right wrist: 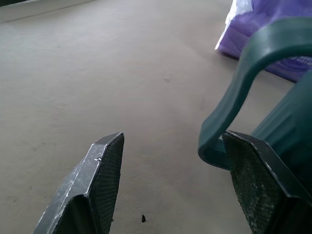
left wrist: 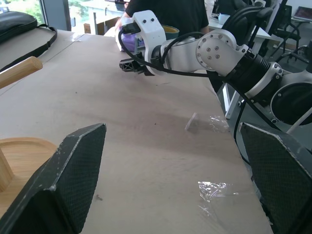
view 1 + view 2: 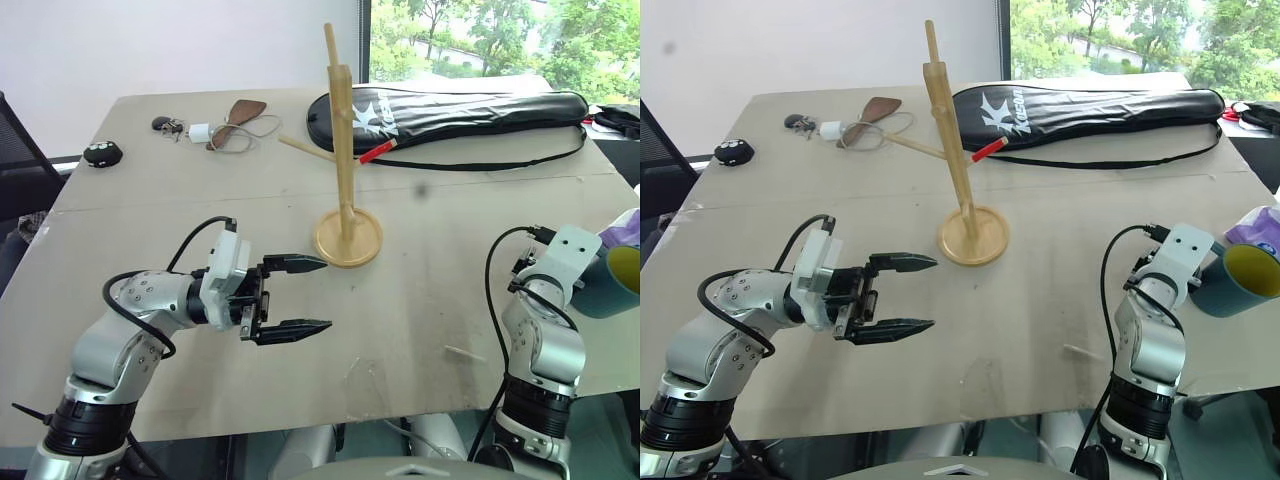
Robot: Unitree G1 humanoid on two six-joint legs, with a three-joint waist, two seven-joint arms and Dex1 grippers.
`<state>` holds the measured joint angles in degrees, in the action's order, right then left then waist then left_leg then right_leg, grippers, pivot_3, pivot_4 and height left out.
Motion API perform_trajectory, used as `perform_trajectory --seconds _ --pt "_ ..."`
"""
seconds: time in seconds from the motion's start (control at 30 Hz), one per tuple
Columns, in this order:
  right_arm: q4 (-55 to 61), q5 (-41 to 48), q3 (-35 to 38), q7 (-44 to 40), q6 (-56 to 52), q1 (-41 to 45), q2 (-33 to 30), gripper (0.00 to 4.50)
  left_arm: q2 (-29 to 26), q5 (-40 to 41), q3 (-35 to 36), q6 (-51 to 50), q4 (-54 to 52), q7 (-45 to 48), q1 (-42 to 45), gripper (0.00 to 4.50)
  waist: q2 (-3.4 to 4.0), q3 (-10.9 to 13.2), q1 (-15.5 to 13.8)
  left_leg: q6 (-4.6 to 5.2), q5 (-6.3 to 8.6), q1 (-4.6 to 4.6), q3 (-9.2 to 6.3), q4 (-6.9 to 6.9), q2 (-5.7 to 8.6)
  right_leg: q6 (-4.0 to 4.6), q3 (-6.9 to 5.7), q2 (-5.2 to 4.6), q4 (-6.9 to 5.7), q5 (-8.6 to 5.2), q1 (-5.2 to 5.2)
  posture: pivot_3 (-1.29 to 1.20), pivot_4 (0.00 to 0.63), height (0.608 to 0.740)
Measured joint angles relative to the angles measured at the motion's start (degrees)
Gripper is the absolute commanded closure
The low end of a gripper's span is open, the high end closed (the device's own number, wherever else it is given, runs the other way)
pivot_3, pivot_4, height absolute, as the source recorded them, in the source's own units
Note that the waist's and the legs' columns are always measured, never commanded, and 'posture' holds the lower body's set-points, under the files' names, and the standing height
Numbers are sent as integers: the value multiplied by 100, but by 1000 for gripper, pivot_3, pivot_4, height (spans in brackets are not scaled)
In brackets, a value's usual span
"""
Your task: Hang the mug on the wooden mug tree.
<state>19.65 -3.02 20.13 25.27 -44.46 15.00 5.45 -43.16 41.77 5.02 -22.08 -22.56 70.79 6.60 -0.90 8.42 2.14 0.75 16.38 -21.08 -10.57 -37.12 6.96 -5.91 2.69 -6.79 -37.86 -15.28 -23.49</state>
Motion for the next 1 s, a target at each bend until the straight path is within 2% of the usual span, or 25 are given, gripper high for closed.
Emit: perform_trajectory --seconds 0.03,0.07,0.1,0.27,0.47,0.6,0.8,0.87,1.0 --pt "-35 1 25 11 26 17 -1 1275 0 0 0 0 -1 -3 0 0 0 0 6 0 0 0 0 0 0 0 0 0 0 0 0 0 150 740" --pt "-86 14 89 27 79 66 6 1843 1 0 0 0 -9 -11 -2 0 0 0 14 0 0 0 0 0 0 0 0 0 0 0 0 0 150 740" --pt "-110 16 125 38 104 82 2 2107 1 0 0 0 -25 -17 -3 0 0 0 19 0 0 0 0 0 0 0 0 0 0 0 0 0 150 740" --pt "-327 22 187 0 242 106 -90 4469 1 1 0 0 -101 -85 -31 0 0 0 28 0 0 0 2 2 0 0 3 0 -1 0 0 0 150 740" --pt "-234 135 163 -271 265 -24 -267 4469 2 1 2 0 -114 -135 -92 0 0 0 24 0 0 0 1 3 0 0 2 0 0 0 0 0 150 740" --pt "344 329 -96 -904 86 -545 -495 4469 39 62 72 -23 -193 -290 -178 0 2 1 22 0 0 -2 2 4 0 0 5 0 2 0 0 0 150 740" --pt "1503 1373 -446 -2479 -45 -1111 -1075 4469 116 208 211 -82 -289 -470 -368 0 2 1 26 1 1 1 7 5 -7 -1 10 6 2 0 2 0 150 740" --pt "1796 1992 -632 -3337 -134 -1187 -1578 4469 154 222 398 -38 -324 -527 -562 0 2 1 14 2 1 0 8 5 -7 -1 9 6 6 0 2 0 150 740" --pt "2038 2659 -731 -4169 -368 -1082 -2232 4469 301 279 671 3 -380 -745 -801 0 -1 1 -12 3 2 -2 6 4 -7 -1 5 4 12 0 2 0 150 740"
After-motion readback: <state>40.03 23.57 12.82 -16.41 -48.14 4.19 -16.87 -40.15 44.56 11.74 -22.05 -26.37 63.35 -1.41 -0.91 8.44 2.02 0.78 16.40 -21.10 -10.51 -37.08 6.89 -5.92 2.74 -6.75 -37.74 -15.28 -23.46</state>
